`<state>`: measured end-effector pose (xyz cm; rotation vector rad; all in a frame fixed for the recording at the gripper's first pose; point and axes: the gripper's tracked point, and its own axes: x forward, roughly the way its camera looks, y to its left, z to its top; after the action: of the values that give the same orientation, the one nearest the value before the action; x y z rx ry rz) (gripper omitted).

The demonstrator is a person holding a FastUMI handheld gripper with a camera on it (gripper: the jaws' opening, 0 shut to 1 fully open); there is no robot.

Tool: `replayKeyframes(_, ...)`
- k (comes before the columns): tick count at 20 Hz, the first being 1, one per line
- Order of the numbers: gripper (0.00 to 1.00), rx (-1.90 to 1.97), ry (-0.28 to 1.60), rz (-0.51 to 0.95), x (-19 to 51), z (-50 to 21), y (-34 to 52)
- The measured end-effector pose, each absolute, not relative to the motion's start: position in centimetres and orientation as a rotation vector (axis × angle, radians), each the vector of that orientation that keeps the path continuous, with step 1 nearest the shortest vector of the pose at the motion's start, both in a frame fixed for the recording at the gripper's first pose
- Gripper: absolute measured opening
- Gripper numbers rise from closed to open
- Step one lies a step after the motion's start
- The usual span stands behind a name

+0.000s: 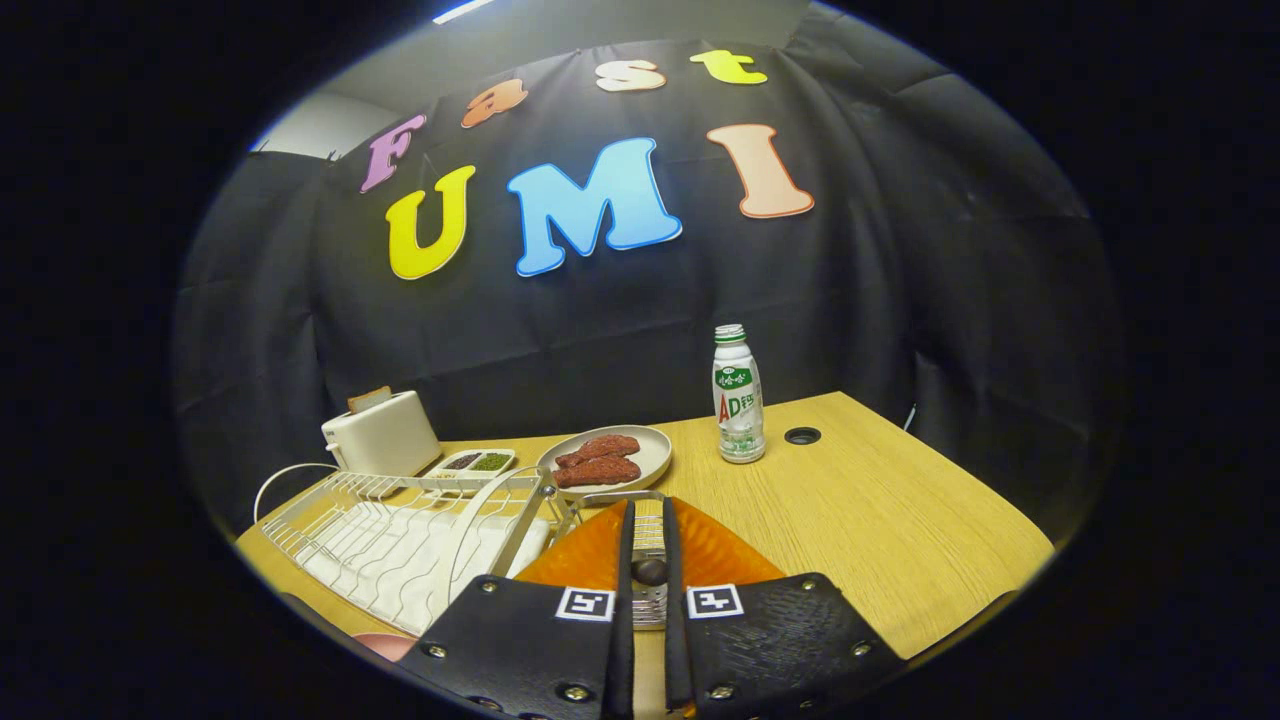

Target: Take the plate from the dish rack, then take the spoon from the basket and place it into the plate.

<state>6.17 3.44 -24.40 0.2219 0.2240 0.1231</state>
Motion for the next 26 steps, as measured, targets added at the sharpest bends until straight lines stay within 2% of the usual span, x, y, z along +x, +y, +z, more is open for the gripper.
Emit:
replayKeyframes(1,0.07,0.215,0.231,0.129,6.3,-24.2,3.7)
replayKeyframes(17,0.07,0.147,0.173,0.177,6.3,-15.3,5.0)
replayKeyframes(26,0.07,0.137,0.139,0.23,-0.2,-7.8,6.0)
